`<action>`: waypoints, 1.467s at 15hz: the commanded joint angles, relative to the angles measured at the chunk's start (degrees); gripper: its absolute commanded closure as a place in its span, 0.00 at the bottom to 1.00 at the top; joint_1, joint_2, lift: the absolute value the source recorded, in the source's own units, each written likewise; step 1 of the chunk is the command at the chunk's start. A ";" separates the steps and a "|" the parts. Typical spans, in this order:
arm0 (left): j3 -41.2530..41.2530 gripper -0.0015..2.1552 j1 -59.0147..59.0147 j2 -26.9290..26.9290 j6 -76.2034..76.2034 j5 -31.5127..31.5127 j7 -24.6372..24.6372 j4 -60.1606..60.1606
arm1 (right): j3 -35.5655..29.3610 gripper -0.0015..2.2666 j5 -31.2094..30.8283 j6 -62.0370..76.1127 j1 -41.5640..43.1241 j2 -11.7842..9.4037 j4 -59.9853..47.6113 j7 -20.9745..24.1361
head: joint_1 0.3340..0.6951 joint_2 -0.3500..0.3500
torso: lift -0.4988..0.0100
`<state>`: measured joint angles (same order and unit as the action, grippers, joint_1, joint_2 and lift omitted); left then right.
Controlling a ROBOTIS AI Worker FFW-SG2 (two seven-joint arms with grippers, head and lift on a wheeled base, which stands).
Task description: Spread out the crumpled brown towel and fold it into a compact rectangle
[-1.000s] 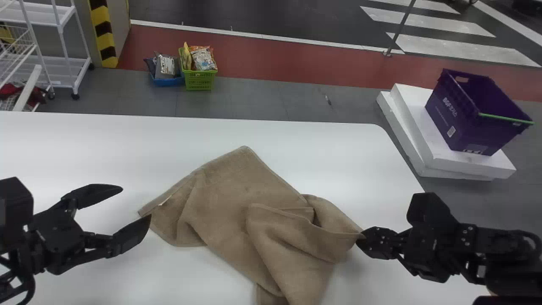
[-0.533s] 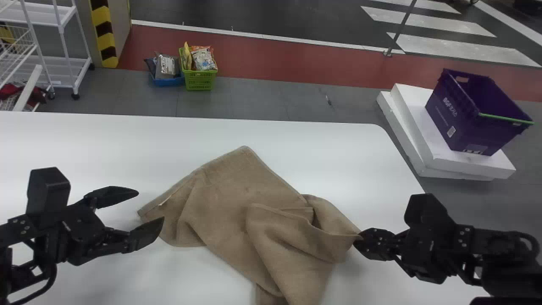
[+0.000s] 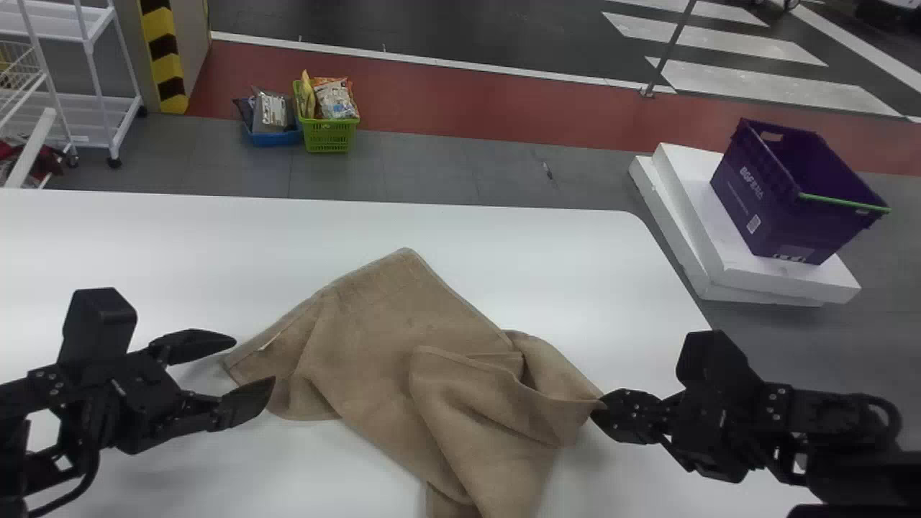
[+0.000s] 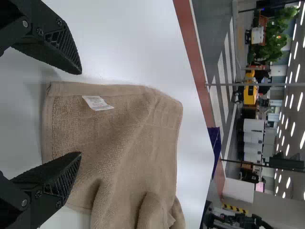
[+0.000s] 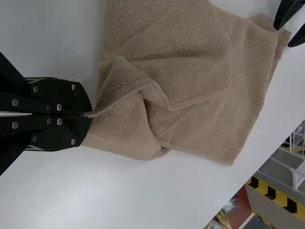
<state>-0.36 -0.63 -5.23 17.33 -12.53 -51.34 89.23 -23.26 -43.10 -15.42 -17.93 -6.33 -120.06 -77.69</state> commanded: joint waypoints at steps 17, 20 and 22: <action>23.30 0.91 3.71 -0.66 17.61 4.45 -6.06 13.51 | -15.14 0.58 30.80 -14.25 12.21 0.26 -0.35 -0.63 | 1.00 0.32 | 0.73; 26.11 0.91 6.61 -2.42 21.83 4.62 -6.76 14.13 | -16.11 0.58 33.44 -21.81 15.38 -0.09 -0.35 -0.63 | 1.00 0.39 | 0.73; 27.17 0.91 7.14 -3.91 22.00 4.62 -6.76 13.95 | -16.99 0.58 35.28 -25.50 17.05 -0.18 -0.52 0.26 | 1.00 0.44 | 0.73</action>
<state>26.19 5.95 -8.25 39.05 -7.87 -58.10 103.30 -39.63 -8.85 -38.20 -2.15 -6.41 -120.49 -77.64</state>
